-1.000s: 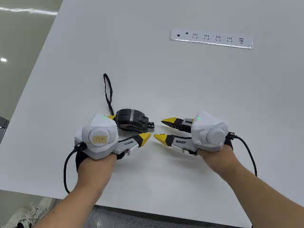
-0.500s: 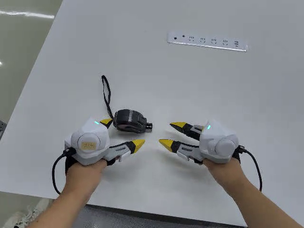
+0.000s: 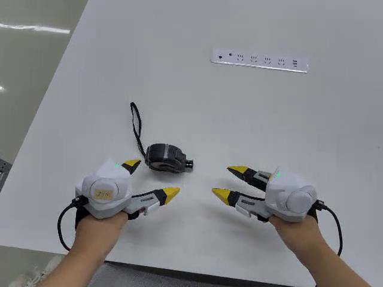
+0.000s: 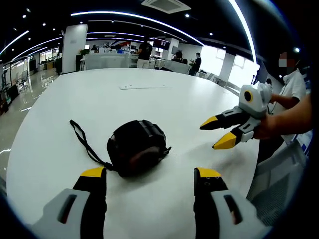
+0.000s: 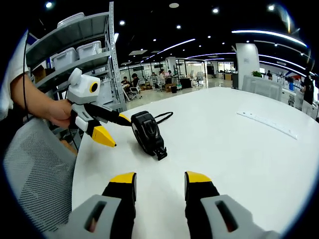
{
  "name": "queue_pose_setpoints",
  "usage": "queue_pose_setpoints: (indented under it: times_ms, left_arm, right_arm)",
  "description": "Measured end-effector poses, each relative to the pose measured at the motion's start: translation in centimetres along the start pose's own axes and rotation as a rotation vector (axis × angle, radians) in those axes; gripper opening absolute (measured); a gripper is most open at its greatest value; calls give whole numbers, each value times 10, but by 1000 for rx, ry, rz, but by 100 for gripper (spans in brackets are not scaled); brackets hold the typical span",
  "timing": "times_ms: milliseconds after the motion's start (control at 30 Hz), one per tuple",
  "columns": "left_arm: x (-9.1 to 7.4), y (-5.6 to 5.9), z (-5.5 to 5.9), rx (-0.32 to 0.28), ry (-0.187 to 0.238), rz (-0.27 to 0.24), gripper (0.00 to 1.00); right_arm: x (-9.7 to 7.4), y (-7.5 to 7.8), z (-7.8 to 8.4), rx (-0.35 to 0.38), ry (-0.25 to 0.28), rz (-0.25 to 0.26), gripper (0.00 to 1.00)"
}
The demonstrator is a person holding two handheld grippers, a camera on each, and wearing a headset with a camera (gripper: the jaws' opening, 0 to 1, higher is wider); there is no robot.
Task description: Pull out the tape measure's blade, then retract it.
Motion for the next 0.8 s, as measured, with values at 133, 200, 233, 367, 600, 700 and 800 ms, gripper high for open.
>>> queue_pose_setpoints:
  times_ms: [133,200,233,367,600,700,800]
  left_arm:
    - [-6,-2,2,0,-8,2,69]
    - [-9,-3,3,0,-8,4,70]
    - [-11,-4,4,-3,-10,6,70]
    - [-18,-9,5,-7,-12,11,70]
    - [-31,-14,8,-2,-9,15,70]
    - [-35,-15,10,-4,-8,16,70]
    - [-41,-17,13,-4,-7,12,70]
  right_arm:
    - [-10,0,4,-7,-11,8,39]
    - [-14,0,4,1,-9,16,40]
    - [-17,1,6,7,-12,22,40]
    - [-27,-3,9,13,-16,30,41]
    - [-42,-5,15,24,-24,52,43]
    - [-47,-7,13,23,-23,62,43]
    - [-52,-6,13,31,-14,78,43]
Point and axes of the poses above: the centre of the closed fingertips' face, and the gripper's own axes: x roughly forward along the fingers, y roughly to its right, z roughly out of its underside, the point moved 7 cm from there along -x, roughly backward along the fingers, and after that the axes turned 11 degrees about -x, right-handed, at the moved point
